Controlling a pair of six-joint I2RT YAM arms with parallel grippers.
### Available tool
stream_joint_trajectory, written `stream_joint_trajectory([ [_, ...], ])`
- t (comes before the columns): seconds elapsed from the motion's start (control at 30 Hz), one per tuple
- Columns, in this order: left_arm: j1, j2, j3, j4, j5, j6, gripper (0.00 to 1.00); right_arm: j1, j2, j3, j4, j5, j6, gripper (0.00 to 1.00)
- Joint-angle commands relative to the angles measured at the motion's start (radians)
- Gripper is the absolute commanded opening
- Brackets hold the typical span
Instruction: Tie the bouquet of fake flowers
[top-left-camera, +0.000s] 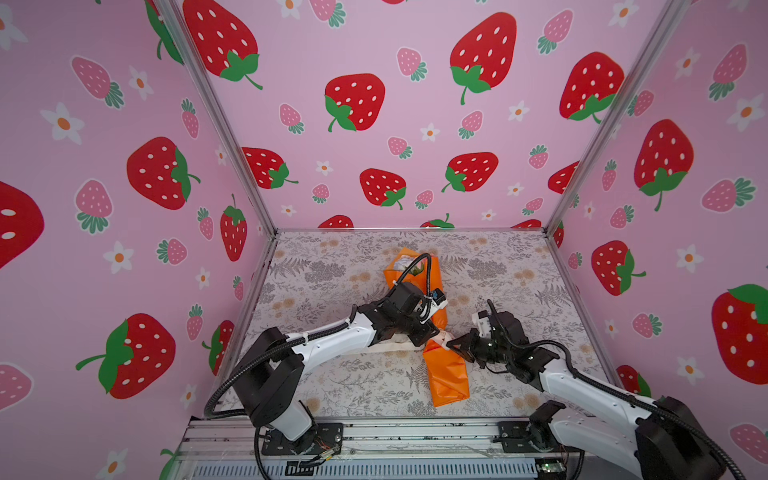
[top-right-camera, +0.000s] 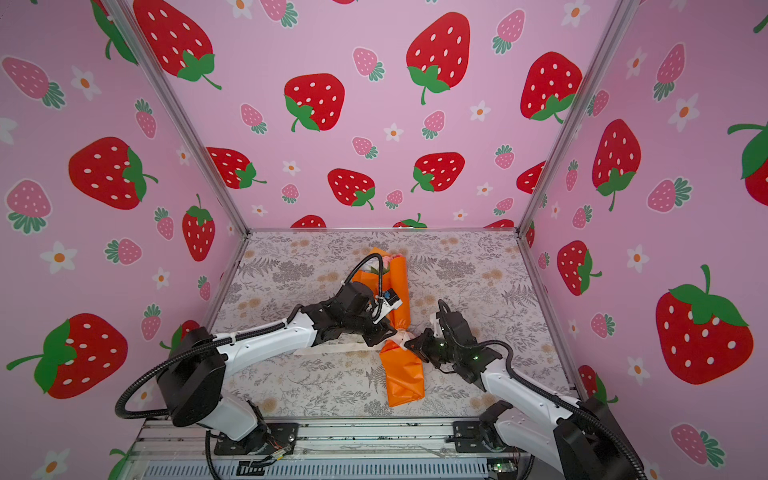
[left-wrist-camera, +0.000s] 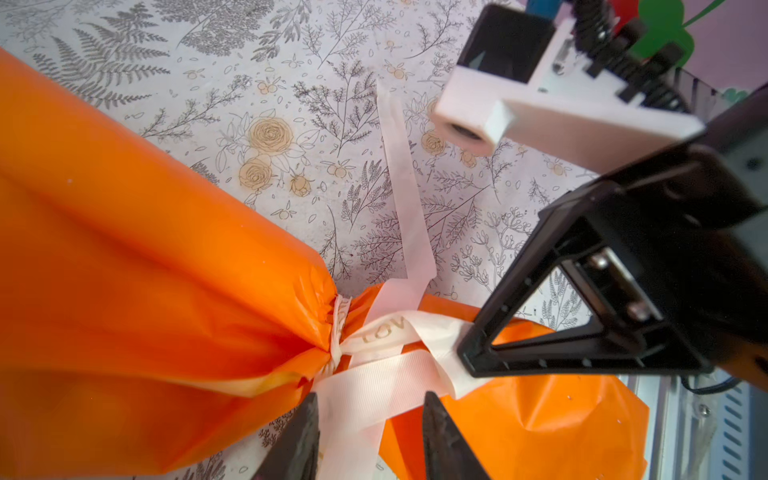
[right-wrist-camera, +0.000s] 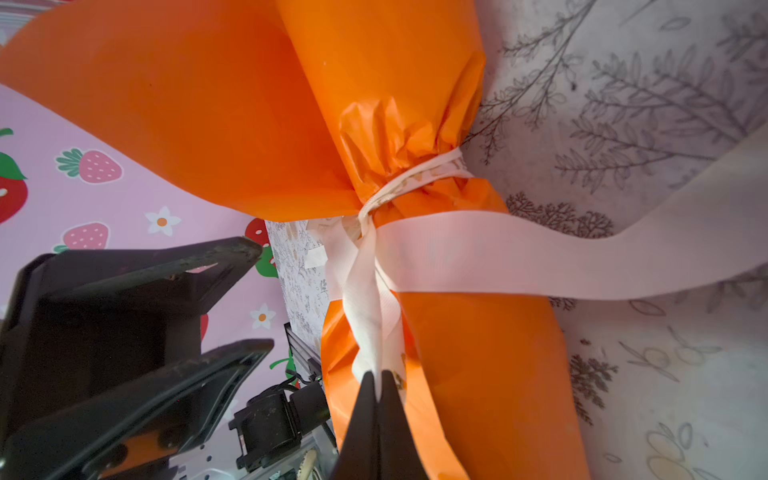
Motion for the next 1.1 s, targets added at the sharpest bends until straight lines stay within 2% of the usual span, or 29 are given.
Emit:
stream_joint_trajectory([
  [0.0,0.000,0.039,0.072,-0.073,0.053,0.062,0.42,0.003,-0.046,-0.045,0.119,0.009,0.110,0.00],
  [0.2,0.000,0.042,0.059,-0.048,0.037,0.063,0.41,-0.004,-0.082,-0.088,0.260,-0.013,0.176,0.00],
  [0.63,-0.011,0.142,0.180,-0.171,0.050,0.148,0.32,-0.006,-0.090,-0.111,0.229,-0.018,0.185,0.00],
  [0.9,-0.028,0.114,0.139,-0.138,0.032,0.116,0.32,-0.021,-0.102,-0.139,0.213,0.019,0.186,0.00],
  [1.07,-0.031,0.108,0.119,-0.122,0.076,0.115,0.30,-0.032,-0.102,-0.143,0.213,0.024,0.171,0.02],
])
